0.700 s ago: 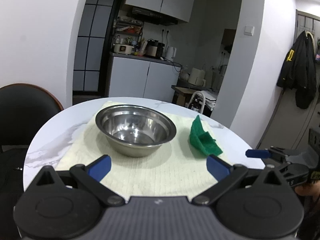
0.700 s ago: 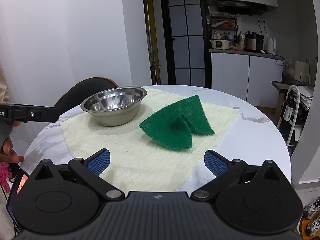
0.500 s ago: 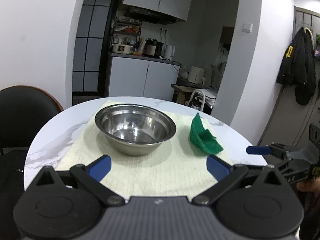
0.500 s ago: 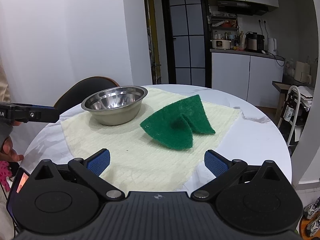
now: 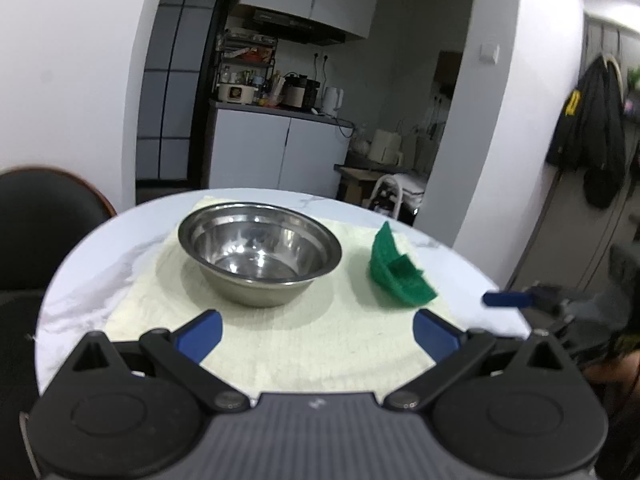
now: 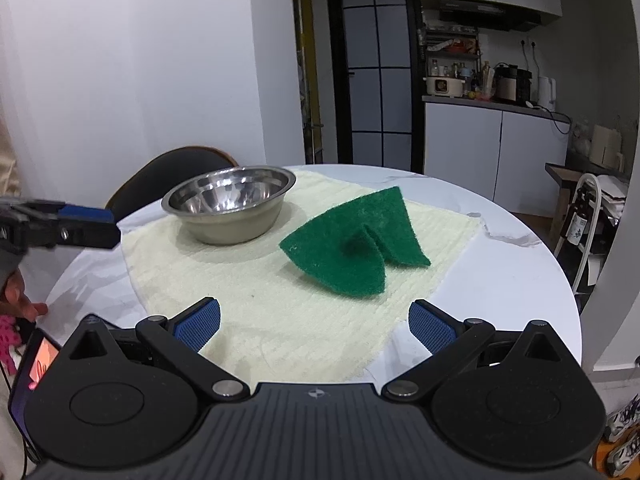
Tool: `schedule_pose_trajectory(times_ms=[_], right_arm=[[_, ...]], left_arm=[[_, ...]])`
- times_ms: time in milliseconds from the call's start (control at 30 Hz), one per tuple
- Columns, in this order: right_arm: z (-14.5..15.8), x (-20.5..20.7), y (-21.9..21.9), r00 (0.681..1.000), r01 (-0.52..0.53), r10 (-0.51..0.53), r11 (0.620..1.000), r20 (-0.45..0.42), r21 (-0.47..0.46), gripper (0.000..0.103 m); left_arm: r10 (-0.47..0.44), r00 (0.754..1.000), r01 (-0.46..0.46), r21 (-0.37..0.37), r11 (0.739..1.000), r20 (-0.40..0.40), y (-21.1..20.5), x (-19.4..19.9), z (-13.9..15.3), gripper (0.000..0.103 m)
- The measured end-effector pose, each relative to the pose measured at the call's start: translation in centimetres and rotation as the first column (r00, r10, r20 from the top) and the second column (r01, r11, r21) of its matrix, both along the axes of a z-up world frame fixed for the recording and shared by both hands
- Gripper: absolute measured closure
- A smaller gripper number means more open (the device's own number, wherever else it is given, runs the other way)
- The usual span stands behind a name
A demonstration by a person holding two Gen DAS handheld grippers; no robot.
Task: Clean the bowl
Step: 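Move the right tool toward the green scouring pad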
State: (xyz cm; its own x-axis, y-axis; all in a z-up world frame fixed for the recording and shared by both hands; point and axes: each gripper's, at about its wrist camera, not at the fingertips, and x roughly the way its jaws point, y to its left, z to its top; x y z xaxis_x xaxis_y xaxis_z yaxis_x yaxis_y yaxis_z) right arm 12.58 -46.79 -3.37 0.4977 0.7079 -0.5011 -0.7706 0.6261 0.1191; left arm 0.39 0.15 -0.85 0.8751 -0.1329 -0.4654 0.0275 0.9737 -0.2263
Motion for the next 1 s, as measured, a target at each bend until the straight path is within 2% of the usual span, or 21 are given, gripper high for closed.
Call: schedule_pose_trajectory(times_ms=[167,400,533,733,900,1000], right_arm=[[-0.1,0.2,-0.1,1.000,-0.004,0.005,1.000,0.016,-0.021,0.000],[-0.4,0.5,0.6,1.000,0.007,-0.005,0.998,0.027,-0.062,0.000],[-0.4,1.1,0.6,1.000,0.011,-0.011,0.999,0.007,-0.050,0.000],[-0.2,1.3,0.9,0.999,-0.021,0.024,0.996,0.031,-0.087,0.000],[0.1,1.8,-0.1,1.000,0.001,-0.001,0.999,0.002,-0.041,0.000],[0.3,2.3,-0.3,1.000,0.023,-0.023,0.999,-0.014,-0.040,0.000]], left_arm=[[0.017,1.000,-0.016,0.050,0.999,-0.023,-0.1,0.5,-0.3,0.000],[-0.012,0.999,0.015,0.055,0.998,-0.050,0.1,1.3,-0.3,0.000],[-0.017,0.998,0.018,0.022,1.000,-0.065,0.5,1.9,-0.4,0.000],[-0.024,0.996,0.032,0.088,0.996,-0.091,-0.1,2.4,-0.4,0.000],[-0.028,0.995,0.034,0.053,0.998,-0.098,0.5,2.1,-0.2,0.000],[-0.033,0.993,0.040,0.058,0.998,-0.113,0.7,1.9,0.0,0.000]])
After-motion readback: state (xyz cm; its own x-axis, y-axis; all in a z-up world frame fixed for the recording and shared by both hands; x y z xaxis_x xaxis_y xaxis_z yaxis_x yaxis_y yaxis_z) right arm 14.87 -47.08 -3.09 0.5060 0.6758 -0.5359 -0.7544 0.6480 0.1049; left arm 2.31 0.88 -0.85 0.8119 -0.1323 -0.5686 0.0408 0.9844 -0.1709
